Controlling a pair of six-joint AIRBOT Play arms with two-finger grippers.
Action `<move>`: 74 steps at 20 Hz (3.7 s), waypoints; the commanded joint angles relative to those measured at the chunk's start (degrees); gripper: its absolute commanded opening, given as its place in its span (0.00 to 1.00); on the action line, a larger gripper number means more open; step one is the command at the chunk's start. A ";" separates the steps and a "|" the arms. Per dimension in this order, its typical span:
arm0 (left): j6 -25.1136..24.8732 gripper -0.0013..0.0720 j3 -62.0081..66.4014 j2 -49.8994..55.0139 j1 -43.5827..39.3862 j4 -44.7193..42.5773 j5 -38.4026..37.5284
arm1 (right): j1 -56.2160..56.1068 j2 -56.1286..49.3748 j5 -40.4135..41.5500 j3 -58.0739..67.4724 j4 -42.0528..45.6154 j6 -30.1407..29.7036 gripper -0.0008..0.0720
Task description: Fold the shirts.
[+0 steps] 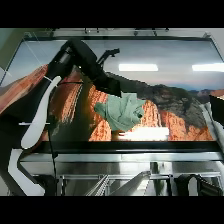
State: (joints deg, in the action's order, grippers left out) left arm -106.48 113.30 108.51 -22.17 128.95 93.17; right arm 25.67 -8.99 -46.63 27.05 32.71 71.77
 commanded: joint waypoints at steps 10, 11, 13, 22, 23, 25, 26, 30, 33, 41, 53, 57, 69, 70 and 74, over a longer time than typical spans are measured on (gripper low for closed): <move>-2.86 0.92 -58.07 -30.75 24.72 0.42 -17.31 | -0.24 -18.10 -19.47 0.00 -2.82 0.68 0.04; -2.89 0.92 -60.24 -31.19 24.04 1.38 -19.89 | -0.83 -24.04 -20.37 0.00 -3.63 -1.81 0.04; -3.98 0.92 -63.54 -31.12 21.62 5.44 -26.38 | -4.02 -35.17 -19.78 0.02 -6.51 -7.74 0.21; -3.58 0.93 -50.95 -17.29 8.20 6.16 -31.74 | -26.08 -71.87 -11.39 1.81 -25.90 -28.57 0.74; -3.58 0.93 -48.41 -14.99 7.26 6.14 -31.74 | -27.36 -73.48 -9.94 2.89 -25.88 -28.55 0.73; -3.54 0.92 -44.00 -10.82 6.32 6.05 -30.34 | -28.83 -75.01 -7.41 4.63 -25.92 -28.50 0.73; -3.45 0.92 -42.29 -9.29 6.36 6.01 -28.11 | -28.85 -74.93 -7.41 5.18 -25.92 -28.50 0.73; -3.45 0.92 -39.34 -6.43 10.14 5.57 -20.22 | -26.43 -73.18 -10.27 5.73 -25.03 -28.44 0.73; -3.43 0.92 -41.57 -6.45 15.12 5.60 -19.26 | -21.33 -72.85 -14.29 5.73 -23.28 -28.06 0.73; -3.91 0.86 -42.49 -6.43 21.38 6.25 -27.61 | -9.97 -72.74 -18.08 5.90 -23.58 -28.55 0.73; -5.55 0.57 -29.07 6.23 10.19 10.10 -19.23 | -10.05 -72.76 -14.67 5.97 -24.98 -28.46 0.73; -5.53 0.09 -29.57 6.43 12.17 10.16 -16.70 | -11.10 -72.94 -11.82 6.32 -25.77 -26.16 0.73; -4.96 0.05 -29.49 6.43 13.14 10.64 -12.61 | -29.22 -89.18 -2.10 25.81 -18.36 -9.97 0.63; -4.96 0.05 -29.46 6.43 13.09 10.64 -12.61 | -30.23 -89.64 -2.25 26.51 -18.38 -9.94 0.61; -4.94 0.05 -29.38 6.27 13.22 10.80 -11.63 | -31.85 -89.61 -5.25 28.98 -19.67 -11.23 0.04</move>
State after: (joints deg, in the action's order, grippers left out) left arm -111.48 83.79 114.93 -8.95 139.39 80.51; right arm -4.64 -97.97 -49.25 53.74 13.89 60.53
